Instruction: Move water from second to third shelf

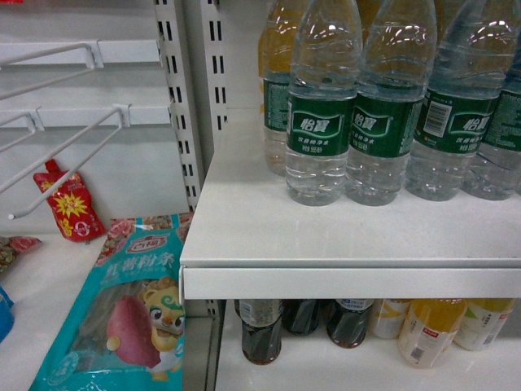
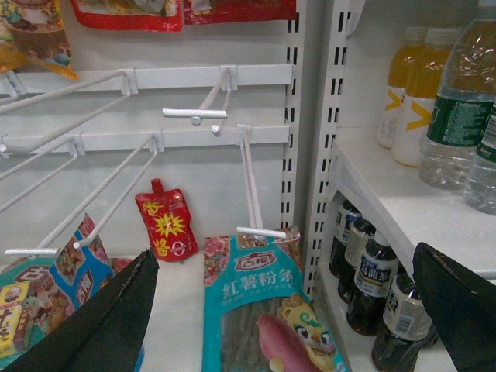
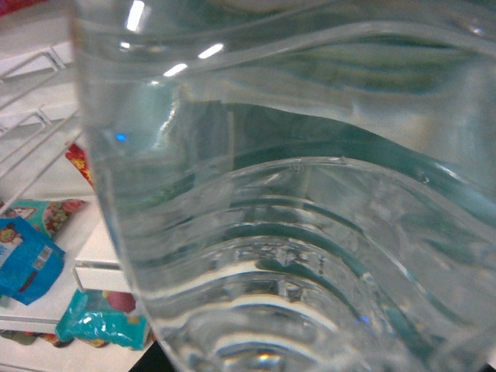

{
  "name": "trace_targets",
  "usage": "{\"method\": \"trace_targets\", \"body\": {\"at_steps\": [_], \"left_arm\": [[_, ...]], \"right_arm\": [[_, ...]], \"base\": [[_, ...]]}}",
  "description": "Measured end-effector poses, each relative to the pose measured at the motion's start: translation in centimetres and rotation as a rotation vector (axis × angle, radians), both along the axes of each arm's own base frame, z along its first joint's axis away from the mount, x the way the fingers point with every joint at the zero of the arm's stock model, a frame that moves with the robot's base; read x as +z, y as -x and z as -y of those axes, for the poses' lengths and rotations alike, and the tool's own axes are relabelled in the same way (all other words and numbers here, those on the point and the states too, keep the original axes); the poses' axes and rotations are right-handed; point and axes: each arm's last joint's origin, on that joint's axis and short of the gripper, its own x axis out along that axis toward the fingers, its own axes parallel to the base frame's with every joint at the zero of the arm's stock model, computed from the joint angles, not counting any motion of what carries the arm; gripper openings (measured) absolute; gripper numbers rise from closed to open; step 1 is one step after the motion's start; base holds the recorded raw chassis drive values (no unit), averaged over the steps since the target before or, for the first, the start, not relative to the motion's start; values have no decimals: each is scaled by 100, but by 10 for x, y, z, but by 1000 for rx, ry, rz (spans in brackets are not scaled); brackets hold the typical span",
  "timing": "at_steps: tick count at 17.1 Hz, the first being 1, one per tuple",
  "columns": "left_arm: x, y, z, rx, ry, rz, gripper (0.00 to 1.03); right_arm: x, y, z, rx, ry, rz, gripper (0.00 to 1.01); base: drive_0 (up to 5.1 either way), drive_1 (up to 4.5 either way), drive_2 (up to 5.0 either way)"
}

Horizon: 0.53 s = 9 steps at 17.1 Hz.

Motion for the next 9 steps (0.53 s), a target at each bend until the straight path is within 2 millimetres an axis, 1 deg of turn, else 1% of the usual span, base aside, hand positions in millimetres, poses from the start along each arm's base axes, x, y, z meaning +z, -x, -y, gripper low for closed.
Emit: {"method": "trace_targets", "body": {"at_steps": [2, 4, 6, 9], "left_arm": [[0, 0, 0, 0, 0, 0, 98], [0, 0, 0, 0, 0, 0, 98], [0, 0, 0, 0, 0, 0, 98], [0, 0, 0, 0, 0, 0, 98]], "right_arm": [[8, -14, -14, 42, 7, 21, 39], [2, -30, -23, 58, 36, -6, 39], [-7, -45, -24, 42, 93, -38, 39], [-7, -54, -22, 34, 118, -38, 39]], "base": [[0, 0, 0], [0, 0, 0], [0, 0, 0], [0, 0, 0]]}}
